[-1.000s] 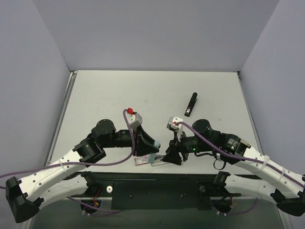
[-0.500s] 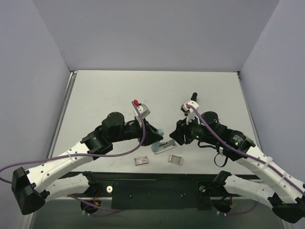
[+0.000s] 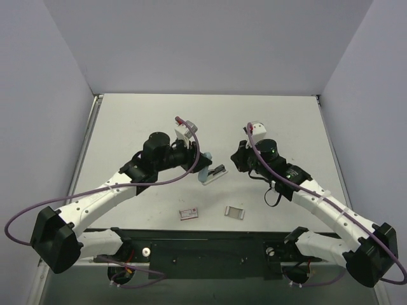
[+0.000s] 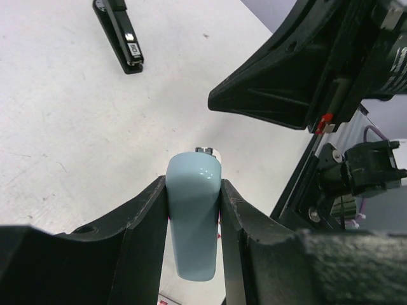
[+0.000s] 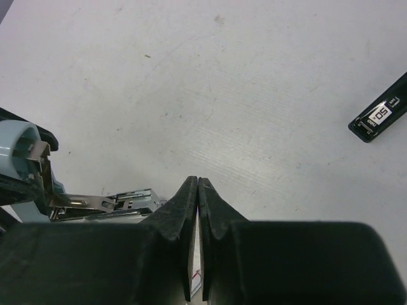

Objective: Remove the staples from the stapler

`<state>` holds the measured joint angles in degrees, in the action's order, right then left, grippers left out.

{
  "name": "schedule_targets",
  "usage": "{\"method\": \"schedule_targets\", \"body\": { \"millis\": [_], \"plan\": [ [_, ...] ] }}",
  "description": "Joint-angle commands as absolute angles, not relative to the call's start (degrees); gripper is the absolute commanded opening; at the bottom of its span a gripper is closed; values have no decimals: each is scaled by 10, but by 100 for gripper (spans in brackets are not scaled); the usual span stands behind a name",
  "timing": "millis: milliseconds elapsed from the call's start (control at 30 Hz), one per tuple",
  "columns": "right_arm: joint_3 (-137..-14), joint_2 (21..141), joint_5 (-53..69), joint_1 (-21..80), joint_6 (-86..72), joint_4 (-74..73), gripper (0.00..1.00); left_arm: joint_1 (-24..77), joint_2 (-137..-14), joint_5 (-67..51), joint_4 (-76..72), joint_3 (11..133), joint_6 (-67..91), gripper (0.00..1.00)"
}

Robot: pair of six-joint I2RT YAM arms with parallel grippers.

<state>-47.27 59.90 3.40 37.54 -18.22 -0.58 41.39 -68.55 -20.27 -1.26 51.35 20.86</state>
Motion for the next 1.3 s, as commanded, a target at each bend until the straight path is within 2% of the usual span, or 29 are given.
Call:
{"method": "schedule_targets", "body": {
  "millis": [0, 300, 833, 1267],
  "plan": [
    [-438, 623, 50, 361, -195, 149, 0, 389, -700, -239, -92, 522, 225, 0],
    [-392, 691, 81, 353, -200, 308, 0, 374, -743, -256, -111, 526, 228, 0],
    [-389, 780, 154, 354, -228, 352, 0, 348, -773, -248, -126, 532, 226, 0],
    [-377, 834, 175, 369, -257, 391, 0, 313, -789, -198, -159, 535, 258, 0]
  ]
}}
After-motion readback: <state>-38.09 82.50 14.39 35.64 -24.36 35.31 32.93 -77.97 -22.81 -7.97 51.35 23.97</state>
